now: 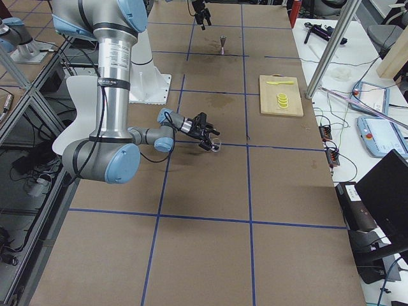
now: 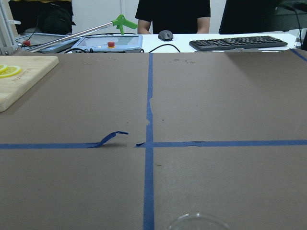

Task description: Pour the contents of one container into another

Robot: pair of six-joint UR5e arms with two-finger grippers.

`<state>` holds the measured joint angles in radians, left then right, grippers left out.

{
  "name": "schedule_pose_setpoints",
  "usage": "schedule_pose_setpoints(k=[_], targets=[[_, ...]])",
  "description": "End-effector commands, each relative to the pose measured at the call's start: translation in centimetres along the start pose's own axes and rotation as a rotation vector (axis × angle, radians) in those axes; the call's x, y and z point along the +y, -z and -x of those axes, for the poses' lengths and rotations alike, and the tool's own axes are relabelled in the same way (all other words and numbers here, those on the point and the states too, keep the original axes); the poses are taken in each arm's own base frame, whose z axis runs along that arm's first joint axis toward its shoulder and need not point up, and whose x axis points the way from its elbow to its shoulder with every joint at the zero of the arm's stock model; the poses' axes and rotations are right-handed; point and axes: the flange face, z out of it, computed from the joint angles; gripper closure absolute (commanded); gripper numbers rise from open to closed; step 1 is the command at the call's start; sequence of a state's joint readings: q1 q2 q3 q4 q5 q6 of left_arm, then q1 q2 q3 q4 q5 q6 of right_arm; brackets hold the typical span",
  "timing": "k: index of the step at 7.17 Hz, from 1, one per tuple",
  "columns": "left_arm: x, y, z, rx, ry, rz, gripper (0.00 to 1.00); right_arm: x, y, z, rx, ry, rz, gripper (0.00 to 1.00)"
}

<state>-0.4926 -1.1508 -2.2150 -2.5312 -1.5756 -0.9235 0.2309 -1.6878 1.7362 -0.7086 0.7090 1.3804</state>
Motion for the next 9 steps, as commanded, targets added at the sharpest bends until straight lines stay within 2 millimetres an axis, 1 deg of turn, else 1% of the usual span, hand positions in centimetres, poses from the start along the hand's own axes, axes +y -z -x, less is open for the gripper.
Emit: schedule_pose_setpoints(k=[1, 2, 3, 4, 5, 6, 7, 8, 9], targets=[[-0.2, 0.1, -0.2, 0.006, 0.0, -0.002, 0.0, 0.1, 0.1, -0.8, 0.007, 0.019, 0.005, 0.0], [-0.2, 0.3, -0.5, 0.027, 0.002, 0.014, 0.0, 0.1, 0.2, -1.4, 0.012, 0.026, 0.008, 0.0], [-0.7, 1.1, -0.8, 0.06, 0.009, 0.031, 0.0, 0.1, 0.5, -2.4, 0.017, 0.035, 0.015, 0.0], [-1.3, 2.1, -0.4, 0.093, 0.024, 0.061, 0.0, -0.9, 2.0, -0.8, -0.022, 0.009, 0.023, 0.0], [-1.7, 2.6, -0.1, 0.095, 0.03, 0.057, 0.0, -1.6, 3.7, -0.4, -0.053, -0.003, 0.051, 0.0], [-1.8, 2.6, -0.3, 0.104, 0.03, 0.061, 0.0, -2.5, 5.7, -0.7, -0.082, -0.008, 0.103, 0.0], [-1.6, 2.7, -0.5, 0.129, 0.031, 0.092, 0.0, -3.8, 7.6, -2.5, -0.09, 0.003, 0.169, 0.0], [-1.5, 2.9, -0.3, 0.149, 0.044, 0.158, 0.0, -4.2, 9.1, -3.9, -0.093, 0.022, 0.227, 0.0], [-1.9, 3.0, -1.4, 0.156, 0.063, 0.248, 0.0, -3.5, 9.6, -3.9, -0.105, 0.03, 0.262, 0.0]])
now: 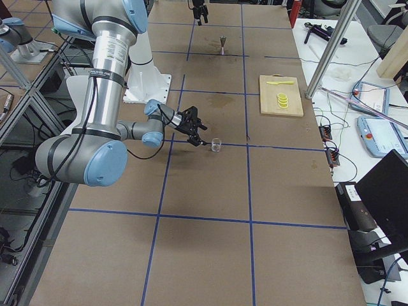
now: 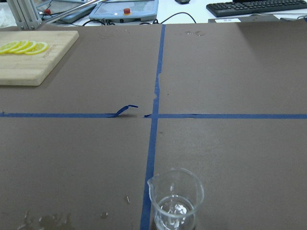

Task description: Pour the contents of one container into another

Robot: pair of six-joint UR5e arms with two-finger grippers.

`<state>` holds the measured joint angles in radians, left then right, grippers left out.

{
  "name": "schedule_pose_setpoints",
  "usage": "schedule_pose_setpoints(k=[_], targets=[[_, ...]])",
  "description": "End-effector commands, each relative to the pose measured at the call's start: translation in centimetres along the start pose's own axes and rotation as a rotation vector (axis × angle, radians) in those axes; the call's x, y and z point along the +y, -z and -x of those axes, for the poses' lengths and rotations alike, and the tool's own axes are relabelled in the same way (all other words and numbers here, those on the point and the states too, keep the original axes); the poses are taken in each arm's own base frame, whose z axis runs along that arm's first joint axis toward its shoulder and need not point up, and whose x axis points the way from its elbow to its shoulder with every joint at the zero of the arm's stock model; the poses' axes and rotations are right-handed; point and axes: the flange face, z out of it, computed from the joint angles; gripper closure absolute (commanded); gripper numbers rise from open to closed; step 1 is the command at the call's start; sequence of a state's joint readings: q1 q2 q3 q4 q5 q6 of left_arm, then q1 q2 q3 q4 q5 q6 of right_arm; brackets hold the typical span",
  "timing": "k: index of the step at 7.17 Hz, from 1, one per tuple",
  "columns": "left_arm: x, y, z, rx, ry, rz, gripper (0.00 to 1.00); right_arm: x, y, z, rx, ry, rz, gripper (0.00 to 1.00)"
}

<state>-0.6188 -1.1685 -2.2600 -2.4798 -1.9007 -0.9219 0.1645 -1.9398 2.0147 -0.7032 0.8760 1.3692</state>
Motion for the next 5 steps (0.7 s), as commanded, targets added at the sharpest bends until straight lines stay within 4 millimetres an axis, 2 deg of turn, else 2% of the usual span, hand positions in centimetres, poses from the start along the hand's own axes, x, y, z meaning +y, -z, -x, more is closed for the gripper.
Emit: schedule_pose_setpoints(k=[1, 2, 3, 4, 5], targets=[[-1.4, 0.4, -2.6, -0.018, 0.025, 0.123, 0.0, 1.0, 1.8, 0.0, -0.03, 0.014, 0.096, 0.0], [-2.5, 1.3, -3.6, -0.074, -0.012, 0.153, 0.0, 0.7, 3.0, 0.7, -0.054, 0.007, 0.162, 0.0], [-4.3, 2.0, -3.7, -0.121, -0.046, 0.154, 0.0, 0.3, 4.3, -0.3, -0.05, 0.018, 0.213, 0.0], [-6.0, 2.0, -4.2, -0.168, -0.075, 0.175, 0.0, -0.1, 5.1, -0.4, -0.046, 0.027, 0.256, 0.0], [-9.2, 2.6, -4.4, -0.229, -0.12, 0.182, 0.0, -0.7, 6.0, 0.7, -0.02, 0.048, 0.289, 0.0]])
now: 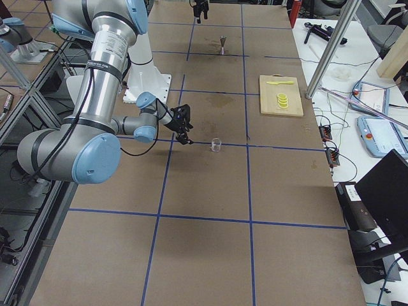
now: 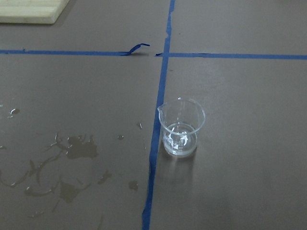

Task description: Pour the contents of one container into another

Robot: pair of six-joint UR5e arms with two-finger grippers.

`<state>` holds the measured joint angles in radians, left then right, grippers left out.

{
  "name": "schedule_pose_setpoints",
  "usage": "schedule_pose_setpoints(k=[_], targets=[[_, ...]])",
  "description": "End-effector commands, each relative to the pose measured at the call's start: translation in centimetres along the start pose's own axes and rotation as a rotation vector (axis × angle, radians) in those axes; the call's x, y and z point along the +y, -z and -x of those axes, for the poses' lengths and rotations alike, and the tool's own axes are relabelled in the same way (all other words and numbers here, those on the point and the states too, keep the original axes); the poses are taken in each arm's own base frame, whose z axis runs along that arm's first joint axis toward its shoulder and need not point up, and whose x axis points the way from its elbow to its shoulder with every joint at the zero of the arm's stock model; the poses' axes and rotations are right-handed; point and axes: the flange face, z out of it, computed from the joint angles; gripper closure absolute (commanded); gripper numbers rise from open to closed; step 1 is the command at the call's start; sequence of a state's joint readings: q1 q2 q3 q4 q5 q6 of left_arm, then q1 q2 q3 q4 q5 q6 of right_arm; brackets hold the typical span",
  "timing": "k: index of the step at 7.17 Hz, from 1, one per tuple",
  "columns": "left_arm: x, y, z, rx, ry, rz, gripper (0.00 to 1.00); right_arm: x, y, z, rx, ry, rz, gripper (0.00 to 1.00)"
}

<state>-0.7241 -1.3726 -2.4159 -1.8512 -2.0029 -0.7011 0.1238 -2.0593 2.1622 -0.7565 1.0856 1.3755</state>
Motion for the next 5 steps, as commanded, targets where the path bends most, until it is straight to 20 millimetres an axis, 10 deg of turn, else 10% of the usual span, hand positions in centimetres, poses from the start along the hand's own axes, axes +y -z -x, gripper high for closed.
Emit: schedule_pose_setpoints(k=[1, 3, 5], targets=[[-7.1, 3.8, 1.2, -0.156, -0.089, 0.007, 0.0, -1.0, 2.5, 1.9, 0.05, 0.031, 0.083, 0.0], [-15.8, 7.9, 7.3, -0.312, -0.19, -0.001, 0.0, -2.0, 4.1, 3.3, 0.117, 0.066, 0.137, 0.0], [-18.1, 7.6, 13.0, -0.344, -0.223, 0.056, 0.0, -6.2, 4.2, 4.0, 0.151, 0.077, 0.218, 0.0]])
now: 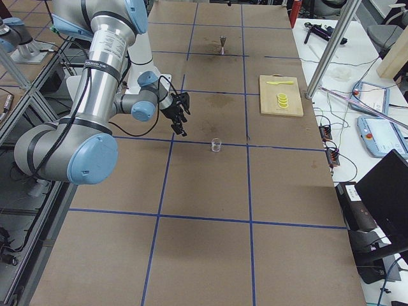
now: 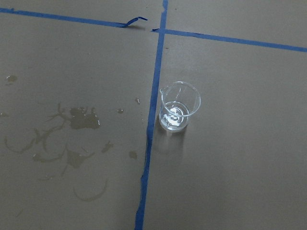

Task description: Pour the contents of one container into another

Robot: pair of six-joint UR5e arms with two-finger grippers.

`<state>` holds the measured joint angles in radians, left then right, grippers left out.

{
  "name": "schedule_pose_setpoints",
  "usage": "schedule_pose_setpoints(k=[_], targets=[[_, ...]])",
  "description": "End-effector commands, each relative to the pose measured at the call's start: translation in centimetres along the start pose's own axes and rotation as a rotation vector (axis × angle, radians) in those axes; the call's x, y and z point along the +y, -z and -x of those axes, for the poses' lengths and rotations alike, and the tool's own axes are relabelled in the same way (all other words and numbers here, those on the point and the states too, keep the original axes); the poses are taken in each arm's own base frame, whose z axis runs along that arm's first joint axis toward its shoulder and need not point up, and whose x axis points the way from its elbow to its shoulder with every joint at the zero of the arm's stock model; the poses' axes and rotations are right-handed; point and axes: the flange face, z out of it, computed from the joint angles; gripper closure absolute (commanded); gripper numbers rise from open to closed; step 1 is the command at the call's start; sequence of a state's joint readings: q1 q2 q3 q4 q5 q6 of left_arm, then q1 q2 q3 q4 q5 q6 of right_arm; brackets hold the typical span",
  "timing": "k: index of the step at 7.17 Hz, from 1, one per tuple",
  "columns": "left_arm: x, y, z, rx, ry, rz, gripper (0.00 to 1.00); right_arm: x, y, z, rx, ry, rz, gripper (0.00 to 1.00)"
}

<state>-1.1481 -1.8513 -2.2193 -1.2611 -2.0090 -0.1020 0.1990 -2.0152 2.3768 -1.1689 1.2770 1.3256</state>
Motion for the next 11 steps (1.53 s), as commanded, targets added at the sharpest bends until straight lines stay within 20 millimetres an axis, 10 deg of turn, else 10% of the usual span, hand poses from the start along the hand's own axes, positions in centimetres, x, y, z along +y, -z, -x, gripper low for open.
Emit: schedule_pose_setpoints(k=[1, 6, 9, 11], targets=[[-1.6, -1.5, 7.7, 0.007, -0.034, 0.042, 0.0, -5.3, 0.8, -0.3, 0.034, 0.035, 0.099, 0.0], [0.2, -4.0, 18.9, 0.003, -0.036, 0.063, 0.0, -25.0, 2.4, -5.2, 0.044, 0.165, 0.339, 0.0], [4.8, -8.8, 29.3, 0.06, 0.026, 0.084, 0.0, -30.0, 1.3, -17.9, -0.072, 0.138, 0.404, 0.0], [9.1, -11.2, 33.8, 0.1, 0.104, 0.084, 0.0, -28.8, 1.0, -26.4, -0.075, 0.186, 0.425, 0.0]])
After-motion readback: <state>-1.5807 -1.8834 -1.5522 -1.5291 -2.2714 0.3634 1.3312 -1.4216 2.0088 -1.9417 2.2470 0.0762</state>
